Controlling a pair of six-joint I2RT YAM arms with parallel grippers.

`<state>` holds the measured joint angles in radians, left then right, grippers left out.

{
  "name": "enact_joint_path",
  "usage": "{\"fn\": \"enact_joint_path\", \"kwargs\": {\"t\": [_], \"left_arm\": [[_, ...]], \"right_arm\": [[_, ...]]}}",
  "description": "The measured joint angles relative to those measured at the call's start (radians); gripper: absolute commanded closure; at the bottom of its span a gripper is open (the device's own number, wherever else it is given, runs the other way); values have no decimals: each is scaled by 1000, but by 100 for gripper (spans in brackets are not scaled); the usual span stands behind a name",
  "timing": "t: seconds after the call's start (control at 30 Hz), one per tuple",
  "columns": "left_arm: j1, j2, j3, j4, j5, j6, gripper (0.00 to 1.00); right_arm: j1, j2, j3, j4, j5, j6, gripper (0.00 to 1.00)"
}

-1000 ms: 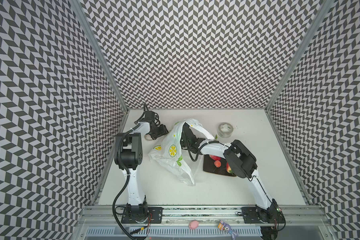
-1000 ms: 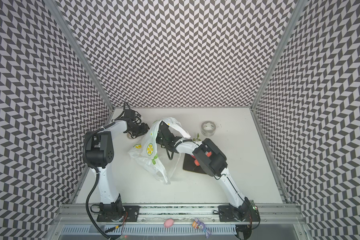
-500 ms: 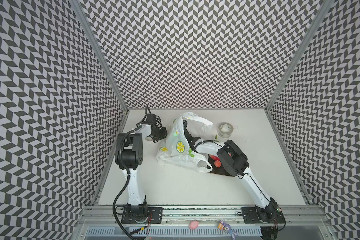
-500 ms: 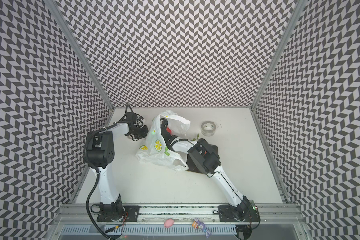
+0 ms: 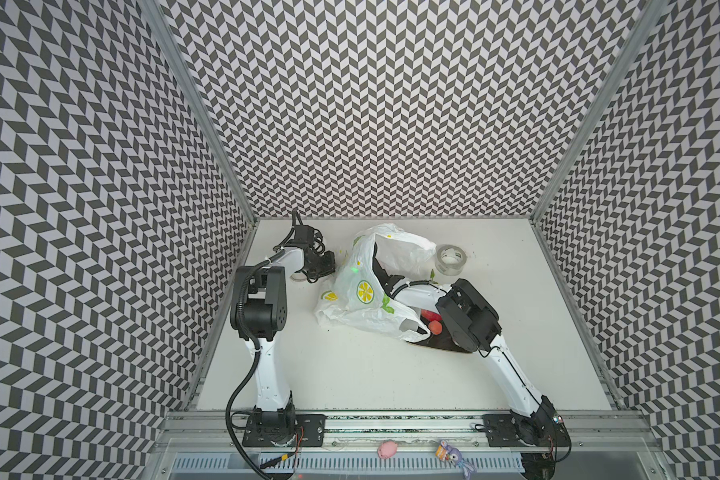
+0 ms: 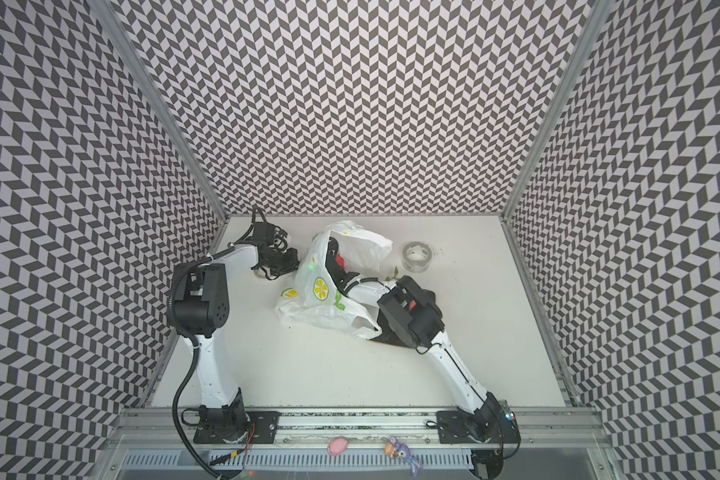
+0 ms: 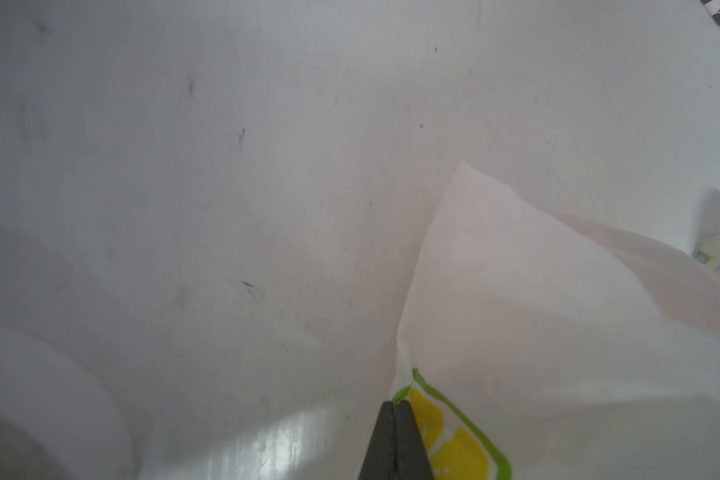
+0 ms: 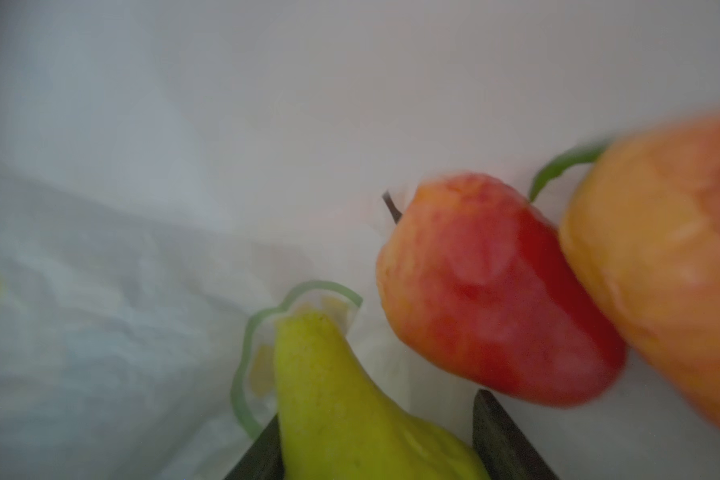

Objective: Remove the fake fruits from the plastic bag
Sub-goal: 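Grasp the green pear in the bag with right gripper while left regrips bag, then lift the green pear out of the bag and lower it onto the dark pad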

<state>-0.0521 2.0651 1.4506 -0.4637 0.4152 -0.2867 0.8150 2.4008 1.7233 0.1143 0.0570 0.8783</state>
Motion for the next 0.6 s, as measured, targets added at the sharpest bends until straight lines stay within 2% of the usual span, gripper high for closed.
{"fn": "enact_joint_path", "kwargs": {"t": [0.27, 0.6], "left_arm": [[16, -42, -4, 39, -58, -29, 100], [47, -59, -54, 92, -76, -51, 100]], "right_arm": [[0, -190, -227, 15, -21, -23, 55], [18, -427, -490, 48, -43, -76, 55]]}}
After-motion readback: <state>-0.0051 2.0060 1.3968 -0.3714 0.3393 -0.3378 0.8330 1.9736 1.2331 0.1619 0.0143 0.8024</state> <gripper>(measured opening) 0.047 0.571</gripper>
